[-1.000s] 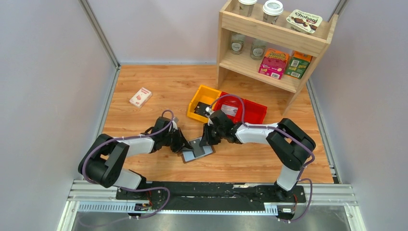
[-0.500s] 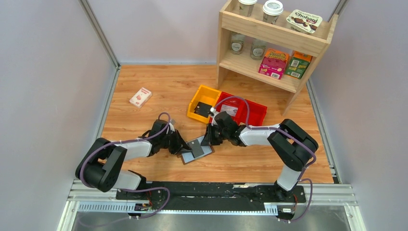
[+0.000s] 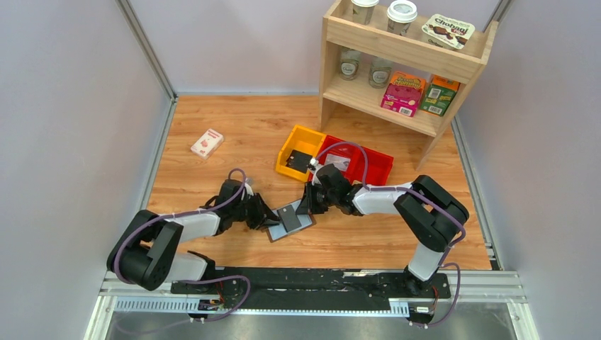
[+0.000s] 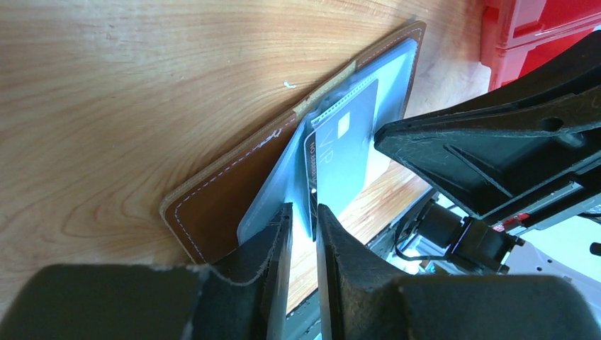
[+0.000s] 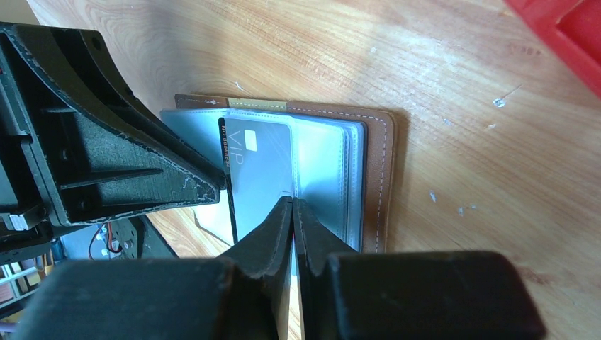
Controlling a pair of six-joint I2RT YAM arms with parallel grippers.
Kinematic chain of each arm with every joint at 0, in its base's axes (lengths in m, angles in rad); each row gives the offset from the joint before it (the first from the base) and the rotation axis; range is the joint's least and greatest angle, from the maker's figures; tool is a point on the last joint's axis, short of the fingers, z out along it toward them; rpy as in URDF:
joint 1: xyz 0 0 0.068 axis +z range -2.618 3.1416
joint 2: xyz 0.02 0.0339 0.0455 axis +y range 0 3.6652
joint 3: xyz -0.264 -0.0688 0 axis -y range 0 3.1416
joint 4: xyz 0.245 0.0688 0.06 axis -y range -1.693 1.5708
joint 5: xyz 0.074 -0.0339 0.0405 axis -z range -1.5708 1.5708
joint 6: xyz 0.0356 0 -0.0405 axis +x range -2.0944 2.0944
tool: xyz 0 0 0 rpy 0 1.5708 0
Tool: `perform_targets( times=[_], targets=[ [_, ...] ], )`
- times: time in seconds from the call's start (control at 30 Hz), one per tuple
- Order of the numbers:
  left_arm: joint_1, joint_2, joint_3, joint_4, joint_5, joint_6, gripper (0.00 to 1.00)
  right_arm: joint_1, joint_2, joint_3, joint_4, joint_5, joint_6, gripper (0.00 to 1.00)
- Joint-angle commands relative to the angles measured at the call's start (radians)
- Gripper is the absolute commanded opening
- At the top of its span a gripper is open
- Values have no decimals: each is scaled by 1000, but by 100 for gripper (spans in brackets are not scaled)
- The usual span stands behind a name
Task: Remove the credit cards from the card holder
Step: Remove the credit card from the card holder.
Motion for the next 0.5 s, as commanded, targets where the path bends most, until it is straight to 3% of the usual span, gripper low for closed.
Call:
perform_targets(
  times=[0.0,0.47],
  targets=[
    [10,-23,-19,32,-8,-13,28,-13,11,-21,-111,64,-30,10],
    [8,67,-28,218,15,-88,27,-13,21,-17,-101,53,-24,10]
  ],
)
